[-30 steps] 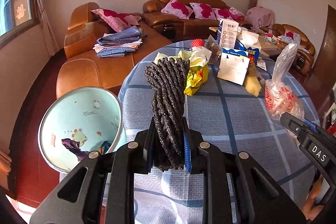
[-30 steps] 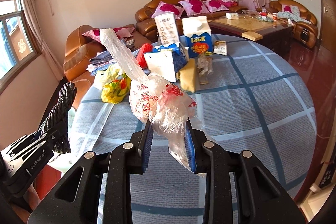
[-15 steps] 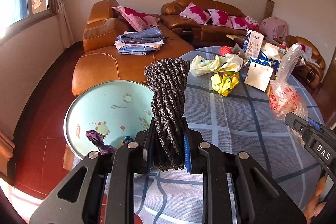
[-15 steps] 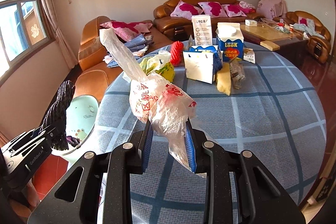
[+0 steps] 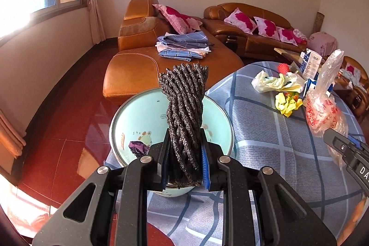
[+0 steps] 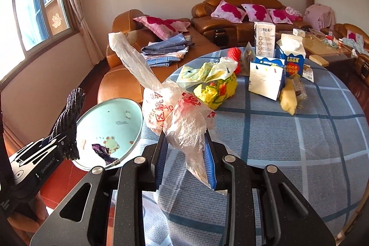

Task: Collect trash
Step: 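Carry the clear bag and dark scrubber over the light-blue bucket with both tools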

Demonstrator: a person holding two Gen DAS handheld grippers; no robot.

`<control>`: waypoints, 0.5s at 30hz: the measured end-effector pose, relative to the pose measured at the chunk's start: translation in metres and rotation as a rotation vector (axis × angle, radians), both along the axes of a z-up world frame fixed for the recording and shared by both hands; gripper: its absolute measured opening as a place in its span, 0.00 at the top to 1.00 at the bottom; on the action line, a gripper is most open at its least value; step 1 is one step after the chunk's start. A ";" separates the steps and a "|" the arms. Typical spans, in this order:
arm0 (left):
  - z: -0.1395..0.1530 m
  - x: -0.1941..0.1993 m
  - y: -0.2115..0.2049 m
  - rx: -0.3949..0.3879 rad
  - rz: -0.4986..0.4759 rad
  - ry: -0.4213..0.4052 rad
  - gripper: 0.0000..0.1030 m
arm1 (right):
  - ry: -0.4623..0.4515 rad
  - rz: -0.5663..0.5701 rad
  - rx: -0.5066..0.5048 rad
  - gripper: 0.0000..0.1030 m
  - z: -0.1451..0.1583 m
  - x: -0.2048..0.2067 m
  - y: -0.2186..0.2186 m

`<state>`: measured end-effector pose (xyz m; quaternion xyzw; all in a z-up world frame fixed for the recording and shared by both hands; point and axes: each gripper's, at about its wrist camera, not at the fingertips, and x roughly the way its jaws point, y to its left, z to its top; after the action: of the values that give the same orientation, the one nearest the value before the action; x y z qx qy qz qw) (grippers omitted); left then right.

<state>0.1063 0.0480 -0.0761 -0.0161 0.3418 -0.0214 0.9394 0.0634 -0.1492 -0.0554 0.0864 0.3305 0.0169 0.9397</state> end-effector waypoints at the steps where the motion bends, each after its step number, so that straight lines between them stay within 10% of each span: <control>1: 0.000 0.001 0.003 -0.004 0.006 0.002 0.79 | 0.000 0.007 0.000 0.71 0.000 0.002 0.003; 15: -0.006 0.016 0.024 -0.021 0.060 0.037 0.79 | 0.038 0.084 0.021 0.71 -0.003 0.037 0.042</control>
<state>0.1224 0.0721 -0.0826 -0.0366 0.3583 0.0035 0.9329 0.1008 -0.1075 -0.0585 0.0828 0.3513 0.0580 0.9308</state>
